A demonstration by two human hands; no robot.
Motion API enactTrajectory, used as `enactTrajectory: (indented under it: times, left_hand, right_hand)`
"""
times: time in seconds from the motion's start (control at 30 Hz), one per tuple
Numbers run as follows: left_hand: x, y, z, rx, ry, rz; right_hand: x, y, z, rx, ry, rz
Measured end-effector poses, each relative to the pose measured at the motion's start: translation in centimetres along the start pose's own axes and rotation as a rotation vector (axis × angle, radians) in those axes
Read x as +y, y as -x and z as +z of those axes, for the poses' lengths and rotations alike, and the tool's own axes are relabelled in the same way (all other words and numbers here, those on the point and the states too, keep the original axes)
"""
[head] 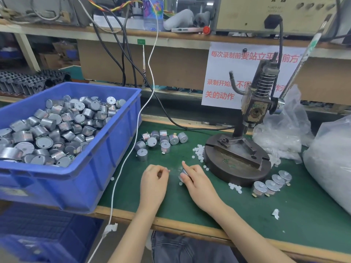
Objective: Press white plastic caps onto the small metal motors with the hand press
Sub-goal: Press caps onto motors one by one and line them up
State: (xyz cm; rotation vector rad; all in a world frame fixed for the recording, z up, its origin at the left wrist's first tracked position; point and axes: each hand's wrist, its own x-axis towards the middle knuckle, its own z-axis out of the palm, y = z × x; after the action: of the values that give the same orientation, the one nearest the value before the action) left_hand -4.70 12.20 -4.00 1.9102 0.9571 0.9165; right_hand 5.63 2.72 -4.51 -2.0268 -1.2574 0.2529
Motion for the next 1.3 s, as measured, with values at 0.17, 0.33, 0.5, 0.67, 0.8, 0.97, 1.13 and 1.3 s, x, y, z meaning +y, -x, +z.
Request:
enactTrajectory:
  times: [0.17,0.33,0.5,0.67,0.8,0.97,1.13,1.3]
  left_hand:
    - [-0.3,-0.1,0.1,0.007,0.006,-0.017]
    - [-0.2,0.0,0.1,-0.004,0.013,-0.018]
    - [-0.1,-0.1,0.1,0.01,-0.014,0.001]
    - [-0.1,-1.1,0.8,0.026,-0.242,0.034]
    - [0.2,-2.6,0.8,0.0,-0.358,-0.003]
    - [-0.1,-3.2,0.4,-0.028,-0.329,-0.015]
    - [-0.6,-2.4,-0.1,-0.026,-0.182,0.028]
    - [-0.9,-2.4,0.2,-0.045,-0.262,0.077]
  right_hand:
    - [0.1,0.1,0.2,-0.008,0.031,0.007]
    - [-0.1,0.3,0.2,-0.012,0.151,-0.06]
    - [-0.2,0.4,0.4,-0.004,0.294,-0.12]
    - [-0.2,0.5,0.5,0.007,0.377,-0.181]
    - [-0.3,0.5,0.5,0.022,0.347,-0.192]
    - [-0.8,0.7,1.0,0.019,0.397,-0.259]
    - [-0.1,0.8,0.8,0.05,0.308,-0.172]
    - [-0.1,0.4,0.0,0.131,0.047,-0.095]
